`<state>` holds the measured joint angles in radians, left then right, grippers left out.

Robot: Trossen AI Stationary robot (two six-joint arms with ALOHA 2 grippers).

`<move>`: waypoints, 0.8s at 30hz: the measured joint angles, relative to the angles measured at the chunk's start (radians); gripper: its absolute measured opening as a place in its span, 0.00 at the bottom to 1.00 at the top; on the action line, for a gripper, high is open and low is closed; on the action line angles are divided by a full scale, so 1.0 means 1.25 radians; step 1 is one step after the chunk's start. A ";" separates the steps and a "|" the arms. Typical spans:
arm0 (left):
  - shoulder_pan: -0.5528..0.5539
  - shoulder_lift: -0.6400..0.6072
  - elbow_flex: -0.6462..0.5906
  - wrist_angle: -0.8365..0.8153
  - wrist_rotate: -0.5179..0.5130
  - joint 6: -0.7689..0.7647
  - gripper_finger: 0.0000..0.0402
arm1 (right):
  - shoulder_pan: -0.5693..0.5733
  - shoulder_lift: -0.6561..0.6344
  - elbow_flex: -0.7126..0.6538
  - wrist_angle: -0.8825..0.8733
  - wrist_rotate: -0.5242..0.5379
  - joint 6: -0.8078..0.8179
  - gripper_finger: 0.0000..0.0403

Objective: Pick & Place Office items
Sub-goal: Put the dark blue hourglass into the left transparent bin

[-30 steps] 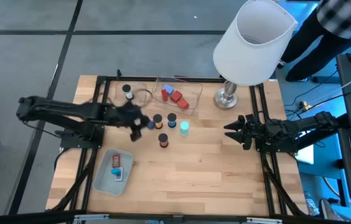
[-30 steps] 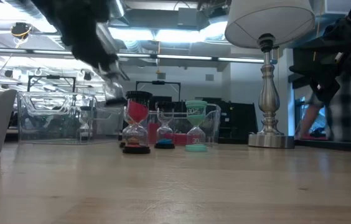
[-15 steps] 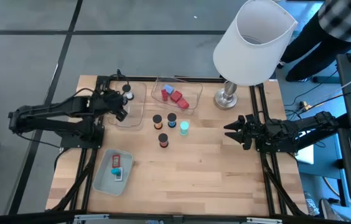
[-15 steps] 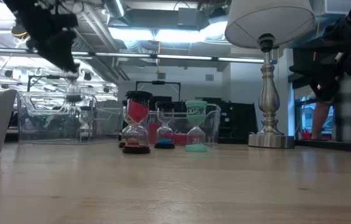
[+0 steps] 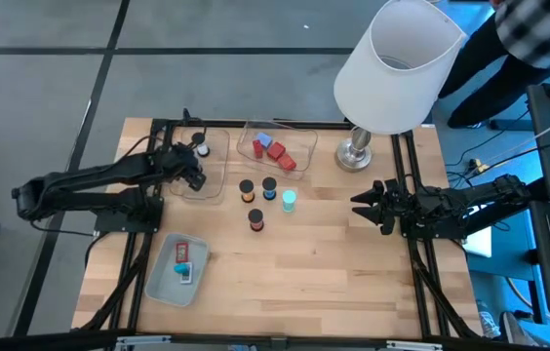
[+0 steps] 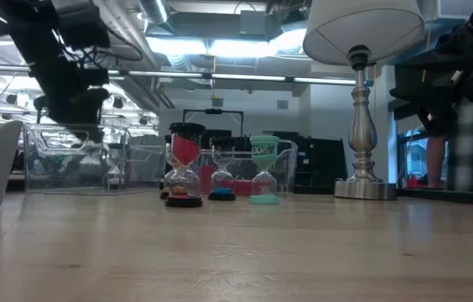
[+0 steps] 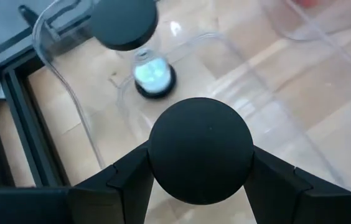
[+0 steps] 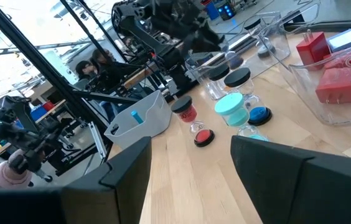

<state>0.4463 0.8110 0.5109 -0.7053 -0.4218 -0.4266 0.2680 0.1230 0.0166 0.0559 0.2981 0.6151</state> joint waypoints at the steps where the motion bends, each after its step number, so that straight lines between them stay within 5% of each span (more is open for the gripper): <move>1: 0.008 0.007 -0.003 0.006 0.001 -0.003 0.52 | 0.000 0.000 0.000 0.000 0.000 0.000 0.56; 24: 0.055 0.057 -0.004 0.100 -0.003 0.071 0.64 | 0.000 0.000 0.000 0.000 0.000 0.000 0.56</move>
<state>0.5156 0.8820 0.5065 -0.5797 -0.4252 -0.3374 0.2680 0.1227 0.0162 0.0556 0.2977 0.6151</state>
